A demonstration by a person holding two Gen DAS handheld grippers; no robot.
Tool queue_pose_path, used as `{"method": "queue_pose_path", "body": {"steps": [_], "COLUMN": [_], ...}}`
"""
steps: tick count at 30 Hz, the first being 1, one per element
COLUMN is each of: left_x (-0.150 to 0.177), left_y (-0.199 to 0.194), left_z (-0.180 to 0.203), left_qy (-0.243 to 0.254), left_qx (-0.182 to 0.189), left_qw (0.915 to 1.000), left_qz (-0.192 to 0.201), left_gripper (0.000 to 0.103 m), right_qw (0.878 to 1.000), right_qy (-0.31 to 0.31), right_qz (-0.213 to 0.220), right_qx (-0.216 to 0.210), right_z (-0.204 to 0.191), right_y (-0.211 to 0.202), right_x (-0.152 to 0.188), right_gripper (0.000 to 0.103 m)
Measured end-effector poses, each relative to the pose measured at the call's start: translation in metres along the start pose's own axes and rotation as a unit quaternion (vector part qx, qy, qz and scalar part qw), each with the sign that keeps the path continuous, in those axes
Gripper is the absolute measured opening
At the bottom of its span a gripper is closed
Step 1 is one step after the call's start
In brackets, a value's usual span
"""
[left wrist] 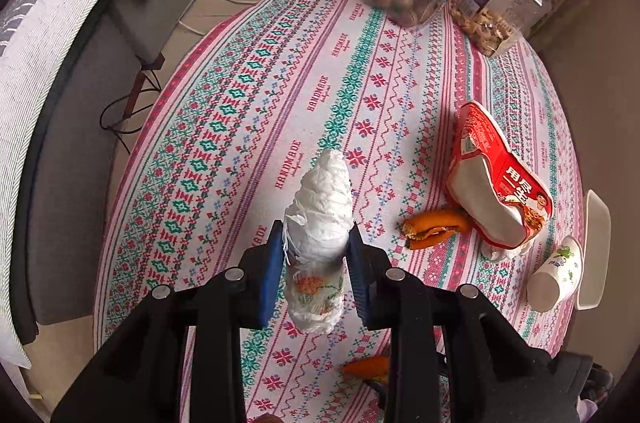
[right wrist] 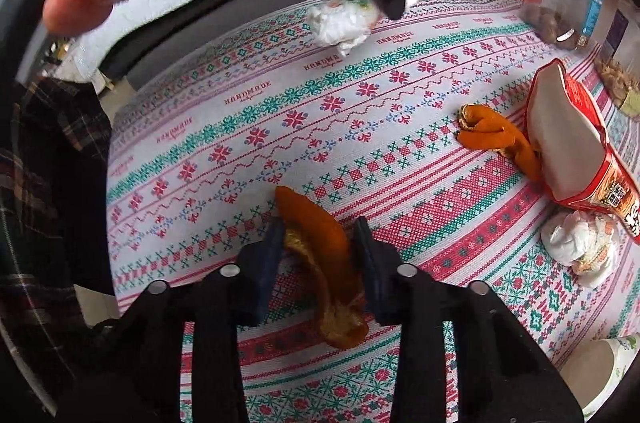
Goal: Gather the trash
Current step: 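Grasp the tissue-wrapped plastic bottle with the left gripper while the right gripper grasps an orange peel, then carry the peel and bottle to the white bin and release both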
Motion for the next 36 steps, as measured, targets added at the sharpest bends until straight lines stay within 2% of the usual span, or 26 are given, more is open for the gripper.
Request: {"method": "queue_pose_path", "body": {"steps": [4, 20, 27, 36], "left_x": [-0.001, -0.006, -0.006, -0.004], "left_y": [-0.002, -0.02, -0.024, -0.027], "left_z": [-0.009, 0.021, 0.036, 0.062], "left_qy": [-0.012, 0.009, 0.017, 0.029], "left_qx": [-0.002, 0.018, 0.031, 0.046], "left_qw": [0.9999, 0.9979, 0.9965, 0.995], "left_qz": [0.004, 0.061, 0.075, 0.084], "left_gripper": [0.03, 0.03, 0.03, 0.03], "right_qw": [1.0, 0.989, 0.978, 0.958], "right_qy": [0.022, 0.041, 0.066, 0.105], "right_qz": [0.016, 0.106, 0.145, 0.182], "right_qx": [0.014, 0.094, 0.132, 0.197], "right_z": [0.011, 0.045, 0.064, 0.095], "right_y": [-0.008, -0.07, -0.099, -0.139], "right_x": [-0.004, -0.032, -0.035, -0.027], "right_gripper": [0.015, 0.013, 0.013, 0.013]}}
Point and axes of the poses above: each gripper's, at about its wrist camera, not at the fingertips, and y roughly the way its jaws point, z to its right, x to its underside, the point moved 1 cm from there along y, roughly the way its jaws point, and after that the axes turned 9 degrees about z, right-handed, at the moved point
